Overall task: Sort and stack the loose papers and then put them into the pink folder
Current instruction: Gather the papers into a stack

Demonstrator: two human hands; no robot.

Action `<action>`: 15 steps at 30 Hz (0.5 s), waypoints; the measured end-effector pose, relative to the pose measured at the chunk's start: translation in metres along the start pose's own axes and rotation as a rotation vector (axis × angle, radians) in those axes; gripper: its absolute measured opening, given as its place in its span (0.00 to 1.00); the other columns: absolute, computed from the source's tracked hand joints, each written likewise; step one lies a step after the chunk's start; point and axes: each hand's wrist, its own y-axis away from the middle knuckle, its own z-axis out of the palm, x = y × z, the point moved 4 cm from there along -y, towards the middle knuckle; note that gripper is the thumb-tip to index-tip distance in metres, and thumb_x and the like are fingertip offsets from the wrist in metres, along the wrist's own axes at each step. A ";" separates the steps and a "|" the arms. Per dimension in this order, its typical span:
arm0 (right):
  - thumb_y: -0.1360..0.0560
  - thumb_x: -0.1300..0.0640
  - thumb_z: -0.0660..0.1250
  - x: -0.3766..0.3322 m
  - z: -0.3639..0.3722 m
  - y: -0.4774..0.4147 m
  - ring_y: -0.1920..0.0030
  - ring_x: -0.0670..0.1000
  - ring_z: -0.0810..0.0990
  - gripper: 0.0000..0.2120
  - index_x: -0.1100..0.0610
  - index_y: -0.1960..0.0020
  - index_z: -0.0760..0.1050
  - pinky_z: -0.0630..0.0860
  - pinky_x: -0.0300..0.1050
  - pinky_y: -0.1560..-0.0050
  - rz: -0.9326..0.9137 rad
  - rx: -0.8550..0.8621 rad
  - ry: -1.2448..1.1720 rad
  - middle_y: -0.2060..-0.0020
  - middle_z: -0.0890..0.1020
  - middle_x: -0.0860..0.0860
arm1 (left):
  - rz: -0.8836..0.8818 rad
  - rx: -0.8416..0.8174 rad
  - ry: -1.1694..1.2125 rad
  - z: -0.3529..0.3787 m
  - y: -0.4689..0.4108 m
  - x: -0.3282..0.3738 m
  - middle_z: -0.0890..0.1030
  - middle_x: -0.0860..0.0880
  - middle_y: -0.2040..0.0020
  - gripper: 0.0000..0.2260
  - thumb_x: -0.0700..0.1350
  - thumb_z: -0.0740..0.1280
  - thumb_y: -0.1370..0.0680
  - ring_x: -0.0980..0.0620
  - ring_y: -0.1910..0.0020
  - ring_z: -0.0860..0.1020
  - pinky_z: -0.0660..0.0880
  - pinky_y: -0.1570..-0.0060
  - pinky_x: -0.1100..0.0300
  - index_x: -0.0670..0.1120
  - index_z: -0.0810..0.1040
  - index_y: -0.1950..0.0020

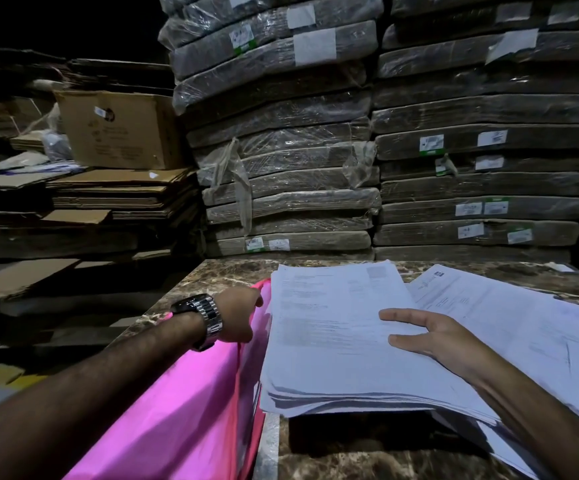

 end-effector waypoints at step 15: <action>0.29 0.65 0.74 0.001 -0.002 0.002 0.52 0.49 0.86 0.15 0.49 0.47 0.84 0.81 0.39 0.55 0.012 -0.084 0.130 0.49 0.84 0.40 | -0.042 0.060 0.123 -0.005 0.000 0.001 0.75 0.44 0.38 0.27 0.38 0.67 0.30 0.45 0.40 0.73 0.70 0.47 0.61 0.41 0.69 0.31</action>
